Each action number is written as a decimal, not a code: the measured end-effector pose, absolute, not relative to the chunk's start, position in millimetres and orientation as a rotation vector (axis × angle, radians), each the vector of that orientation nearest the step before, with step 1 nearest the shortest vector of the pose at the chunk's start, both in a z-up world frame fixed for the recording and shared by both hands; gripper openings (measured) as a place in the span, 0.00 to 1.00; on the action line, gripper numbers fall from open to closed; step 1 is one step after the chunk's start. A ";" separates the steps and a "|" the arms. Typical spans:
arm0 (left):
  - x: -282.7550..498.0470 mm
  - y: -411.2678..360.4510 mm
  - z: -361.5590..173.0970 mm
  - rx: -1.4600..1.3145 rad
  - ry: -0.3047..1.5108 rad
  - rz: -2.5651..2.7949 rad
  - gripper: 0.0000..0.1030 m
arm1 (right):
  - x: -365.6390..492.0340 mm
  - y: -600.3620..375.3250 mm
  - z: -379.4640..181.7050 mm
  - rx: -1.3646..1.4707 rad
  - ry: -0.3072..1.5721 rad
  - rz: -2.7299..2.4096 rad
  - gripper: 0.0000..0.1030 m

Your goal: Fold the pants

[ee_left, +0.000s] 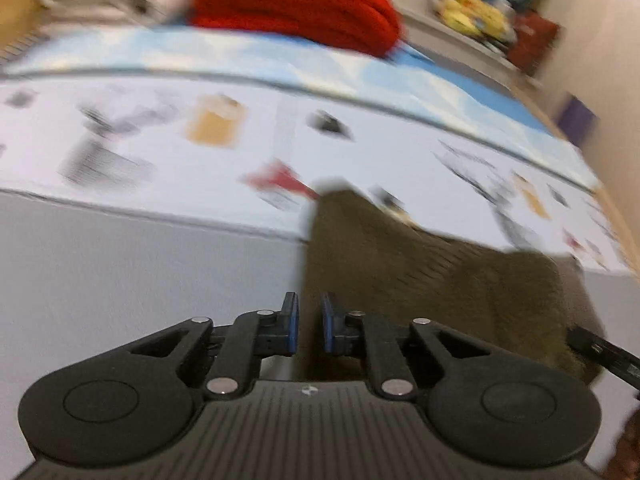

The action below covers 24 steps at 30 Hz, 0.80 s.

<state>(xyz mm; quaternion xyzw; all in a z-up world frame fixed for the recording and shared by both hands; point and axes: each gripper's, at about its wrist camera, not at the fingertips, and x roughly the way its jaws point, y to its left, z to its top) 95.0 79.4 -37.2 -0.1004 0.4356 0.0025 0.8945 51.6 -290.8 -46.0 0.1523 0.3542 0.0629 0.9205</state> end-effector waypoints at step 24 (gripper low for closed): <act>-97.5 17.2 16.9 -0.074 0.832 0.040 0.90 | -94.8 -268.5 33.0 0.058 0.528 0.023 0.93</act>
